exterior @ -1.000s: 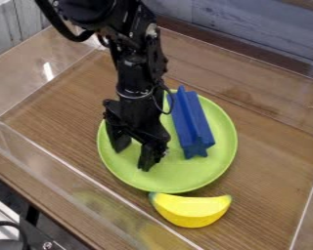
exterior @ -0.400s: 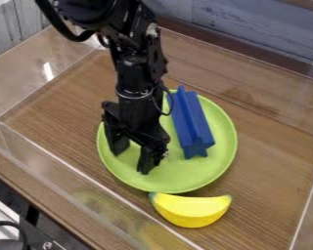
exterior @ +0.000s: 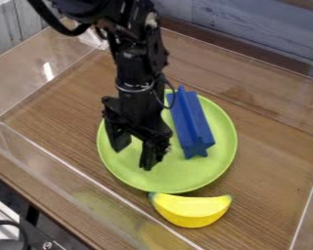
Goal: Remove the banana from inside the green plate and put it on the table
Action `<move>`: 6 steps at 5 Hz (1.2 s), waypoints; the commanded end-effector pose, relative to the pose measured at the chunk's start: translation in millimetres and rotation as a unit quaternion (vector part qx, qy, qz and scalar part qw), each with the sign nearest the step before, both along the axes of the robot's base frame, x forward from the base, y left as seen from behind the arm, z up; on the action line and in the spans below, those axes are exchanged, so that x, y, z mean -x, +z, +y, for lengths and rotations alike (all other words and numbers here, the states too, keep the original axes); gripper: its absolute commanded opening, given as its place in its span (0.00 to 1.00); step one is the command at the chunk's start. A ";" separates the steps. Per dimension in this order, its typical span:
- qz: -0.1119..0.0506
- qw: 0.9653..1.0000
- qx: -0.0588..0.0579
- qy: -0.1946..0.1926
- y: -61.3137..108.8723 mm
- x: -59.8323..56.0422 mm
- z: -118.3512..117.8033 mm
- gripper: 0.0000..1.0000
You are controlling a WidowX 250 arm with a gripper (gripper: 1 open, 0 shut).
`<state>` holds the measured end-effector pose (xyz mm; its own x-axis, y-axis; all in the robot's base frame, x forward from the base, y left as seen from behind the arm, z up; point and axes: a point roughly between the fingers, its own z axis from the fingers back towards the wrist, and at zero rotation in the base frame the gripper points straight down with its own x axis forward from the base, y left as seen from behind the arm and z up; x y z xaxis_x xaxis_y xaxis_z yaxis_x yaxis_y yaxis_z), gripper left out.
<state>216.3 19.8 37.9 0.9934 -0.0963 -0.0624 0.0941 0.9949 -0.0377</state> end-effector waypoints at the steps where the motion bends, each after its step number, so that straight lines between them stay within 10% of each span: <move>1: -0.034 0.999 0.001 -0.006 16.7 -10.2 -6.4 1.00; 6: -0.050 0.998 0.015 -0.029 20.5 -14.1 -32.4 1.00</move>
<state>220.2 -11.6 44.1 0.9884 -0.1497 -0.0250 0.1479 0.9869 -0.0645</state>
